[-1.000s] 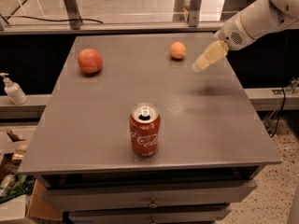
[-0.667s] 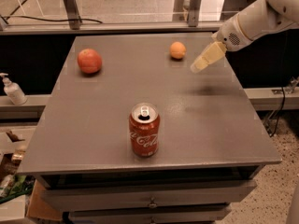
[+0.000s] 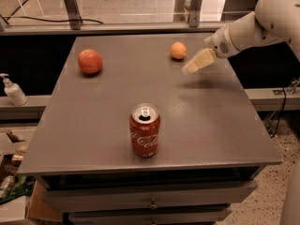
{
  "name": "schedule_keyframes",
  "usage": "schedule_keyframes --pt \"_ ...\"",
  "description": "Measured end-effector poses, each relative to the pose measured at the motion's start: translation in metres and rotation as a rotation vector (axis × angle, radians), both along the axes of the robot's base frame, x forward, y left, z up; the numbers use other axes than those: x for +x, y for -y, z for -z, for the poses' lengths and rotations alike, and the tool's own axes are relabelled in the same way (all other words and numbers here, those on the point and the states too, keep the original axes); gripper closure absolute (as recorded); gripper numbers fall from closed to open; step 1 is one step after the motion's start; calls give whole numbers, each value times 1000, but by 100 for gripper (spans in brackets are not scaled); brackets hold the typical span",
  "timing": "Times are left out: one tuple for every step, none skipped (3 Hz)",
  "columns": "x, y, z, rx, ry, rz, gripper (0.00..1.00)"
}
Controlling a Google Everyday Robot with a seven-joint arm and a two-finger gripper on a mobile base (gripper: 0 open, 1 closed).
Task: Move orange near coke can
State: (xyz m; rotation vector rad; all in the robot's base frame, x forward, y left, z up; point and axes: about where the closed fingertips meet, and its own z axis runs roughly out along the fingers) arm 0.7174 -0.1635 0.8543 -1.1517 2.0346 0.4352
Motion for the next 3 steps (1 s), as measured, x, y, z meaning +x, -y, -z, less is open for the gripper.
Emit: schedule_keyframes --pt "24 -3 9 63 29 38 0" --pt "47 -9 11 116 57 67 0" --pt "63 -18 13 150 73 76 0"
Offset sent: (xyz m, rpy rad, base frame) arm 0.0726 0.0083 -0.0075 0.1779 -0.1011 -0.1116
